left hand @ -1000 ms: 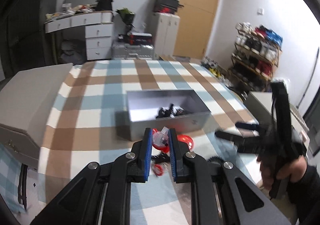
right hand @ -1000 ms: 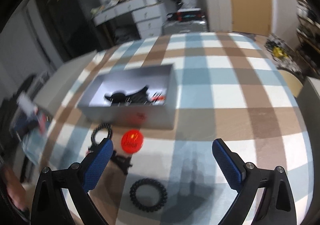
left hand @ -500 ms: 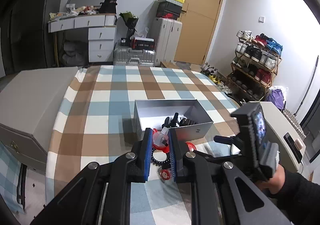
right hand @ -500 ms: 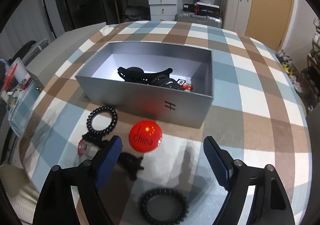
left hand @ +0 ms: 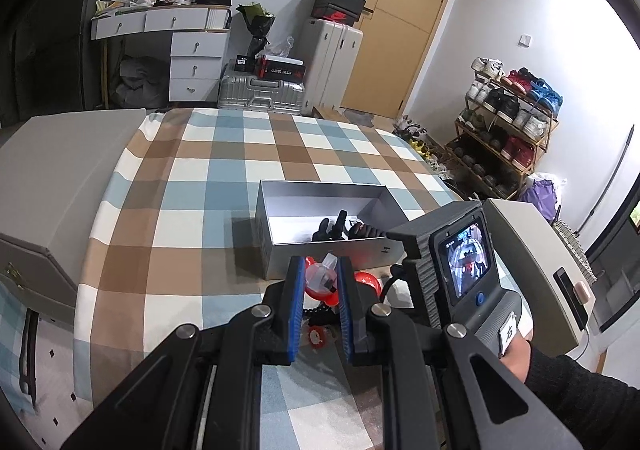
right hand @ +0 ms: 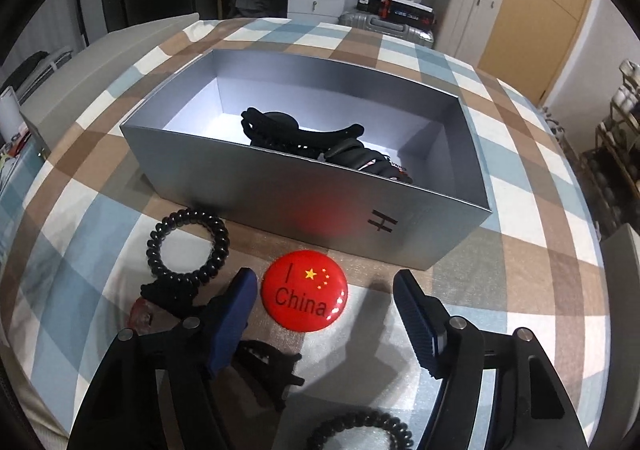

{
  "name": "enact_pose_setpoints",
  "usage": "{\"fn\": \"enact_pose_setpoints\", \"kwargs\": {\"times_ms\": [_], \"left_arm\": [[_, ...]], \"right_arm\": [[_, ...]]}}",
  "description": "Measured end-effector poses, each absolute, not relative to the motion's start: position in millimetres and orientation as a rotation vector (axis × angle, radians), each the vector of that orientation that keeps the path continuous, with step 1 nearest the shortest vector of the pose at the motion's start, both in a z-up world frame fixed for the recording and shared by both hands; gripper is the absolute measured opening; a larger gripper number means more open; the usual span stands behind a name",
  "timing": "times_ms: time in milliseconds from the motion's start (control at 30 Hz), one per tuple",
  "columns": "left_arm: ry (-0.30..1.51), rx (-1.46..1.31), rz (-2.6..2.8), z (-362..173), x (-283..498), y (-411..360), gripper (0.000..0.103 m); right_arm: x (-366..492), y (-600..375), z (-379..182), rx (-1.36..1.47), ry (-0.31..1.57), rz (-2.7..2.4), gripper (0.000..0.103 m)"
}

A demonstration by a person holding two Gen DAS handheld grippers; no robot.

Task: Organize jewelry
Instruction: 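Carry the charm toward the box with the left gripper while the right gripper grasps the red 'China' badge, then carry the charm and the red badge over the box with both grippers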

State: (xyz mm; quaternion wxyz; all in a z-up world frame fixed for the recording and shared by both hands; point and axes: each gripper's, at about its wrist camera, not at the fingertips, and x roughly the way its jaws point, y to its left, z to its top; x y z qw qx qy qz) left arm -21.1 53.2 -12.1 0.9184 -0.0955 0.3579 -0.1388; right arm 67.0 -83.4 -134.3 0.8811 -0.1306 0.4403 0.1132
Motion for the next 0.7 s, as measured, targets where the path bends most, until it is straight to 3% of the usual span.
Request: {"fn": "enact_pose_setpoints", "kwargs": {"times_ms": [167,400,700], "left_arm": [[0.746,-0.188,-0.283,-13.7,-21.0,50.2,0.011],[0.762,-0.183,-0.274,-17.6,-18.1,48.5,0.011],[0.782,-0.173,-0.22,-25.1,-13.0,48.8,0.011]], "right_arm": [[64.3,-80.4,-133.6,-0.26,0.925,0.282,0.043],[61.0,-82.6,-129.5,-0.226,0.927,0.307,0.042],[31.0,-76.9,-96.8,-0.304,0.757,0.305,0.042]]}}
